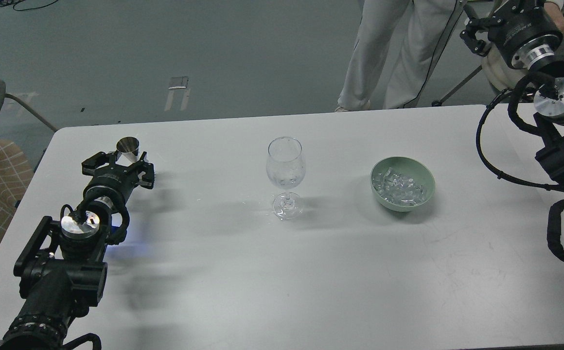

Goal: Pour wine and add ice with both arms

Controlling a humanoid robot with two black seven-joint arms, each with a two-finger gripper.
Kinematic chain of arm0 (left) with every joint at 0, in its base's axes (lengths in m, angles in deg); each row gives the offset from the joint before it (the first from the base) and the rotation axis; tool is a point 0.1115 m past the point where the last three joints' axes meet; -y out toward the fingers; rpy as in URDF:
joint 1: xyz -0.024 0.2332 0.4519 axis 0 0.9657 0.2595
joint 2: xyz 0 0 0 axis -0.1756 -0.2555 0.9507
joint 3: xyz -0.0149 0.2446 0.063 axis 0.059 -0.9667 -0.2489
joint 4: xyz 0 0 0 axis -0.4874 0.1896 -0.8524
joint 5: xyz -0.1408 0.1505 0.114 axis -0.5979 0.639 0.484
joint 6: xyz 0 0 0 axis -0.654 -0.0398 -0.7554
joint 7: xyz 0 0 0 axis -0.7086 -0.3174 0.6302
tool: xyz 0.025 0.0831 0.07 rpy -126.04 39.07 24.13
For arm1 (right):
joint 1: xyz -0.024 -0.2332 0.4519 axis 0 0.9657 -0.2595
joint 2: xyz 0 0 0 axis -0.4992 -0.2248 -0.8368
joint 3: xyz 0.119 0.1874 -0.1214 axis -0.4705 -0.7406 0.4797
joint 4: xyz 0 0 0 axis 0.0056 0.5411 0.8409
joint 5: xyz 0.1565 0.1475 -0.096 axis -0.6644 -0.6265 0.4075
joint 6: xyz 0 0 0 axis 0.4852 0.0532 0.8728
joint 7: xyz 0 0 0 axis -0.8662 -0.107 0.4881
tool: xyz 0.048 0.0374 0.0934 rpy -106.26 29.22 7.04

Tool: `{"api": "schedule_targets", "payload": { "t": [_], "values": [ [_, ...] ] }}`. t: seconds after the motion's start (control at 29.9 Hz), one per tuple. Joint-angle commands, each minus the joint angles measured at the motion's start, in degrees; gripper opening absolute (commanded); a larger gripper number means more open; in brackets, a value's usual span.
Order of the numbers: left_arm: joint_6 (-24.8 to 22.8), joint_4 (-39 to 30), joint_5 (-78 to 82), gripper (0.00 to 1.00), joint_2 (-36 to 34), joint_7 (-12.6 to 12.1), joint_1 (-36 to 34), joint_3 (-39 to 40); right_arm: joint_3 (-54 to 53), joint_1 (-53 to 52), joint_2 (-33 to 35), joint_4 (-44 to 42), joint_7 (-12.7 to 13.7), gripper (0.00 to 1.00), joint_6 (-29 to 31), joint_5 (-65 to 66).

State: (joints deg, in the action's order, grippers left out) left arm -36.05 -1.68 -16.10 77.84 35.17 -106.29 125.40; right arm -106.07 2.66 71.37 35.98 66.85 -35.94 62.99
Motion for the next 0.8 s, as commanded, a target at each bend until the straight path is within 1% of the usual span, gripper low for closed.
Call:
{"api": "schedule_targets", "payload": {
  "t": [0.0, 0.13, 0.23, 0.33, 0.47, 0.67, 0.74, 0.77],
  "values": [
    [-0.1, -0.2, 0.0, 0.83, -0.2, -0.8, -0.1, 0.0, 0.0, 0.0, 0.1, 0.0, 0.0, 1.00, 0.0, 0.0],
    [-1.2, -0.3, 0.1, 0.84, -0.2, -1.9, 0.0, -0.1, 0.0, 0.0, 0.1, 0.0, 0.0, 1.00, 0.0, -0.1],
    [-3.9, -0.4, 0.2, 0.85, -0.8, -2.8, 0.1, -0.1, 0.0, 0.1, 0.1, 0.0, 0.0, 1.00, 0.0, -0.1],
    [-6.0, -0.4, 0.3, 0.87, -1.5, -2.8, 0.0, -0.2, -0.1, 0.1, 0.1, 0.1, 0.0, 1.00, 0.0, -0.2],
    [-9.0, -0.4, 0.4, 0.91, -2.5, -2.1, -0.3, -0.1, -0.2, 0.1, 0.2, 0.2, 0.0, 1.00, 0.2, -0.3],
    [-9.0, -0.5, 0.4, 0.94, -4.8, -2.0, -2.0, -0.1, -0.3, 0.0, 0.5, 0.2, 0.0, 1.00, 0.2, -0.4],
    [-8.6, -1.2, 0.4, 0.97, -5.6, -2.1, -2.9, -0.1, -0.4, 0.0, 1.0, 0.3, -0.1, 1.00, 0.3, -0.4],
    [-8.5, -1.9, 0.4, 0.98, -5.9, -2.3, -3.1, -0.1, -0.4, 0.0, 1.1, 0.3, -0.2, 1.00, 0.4, -0.4]
  ]
}}
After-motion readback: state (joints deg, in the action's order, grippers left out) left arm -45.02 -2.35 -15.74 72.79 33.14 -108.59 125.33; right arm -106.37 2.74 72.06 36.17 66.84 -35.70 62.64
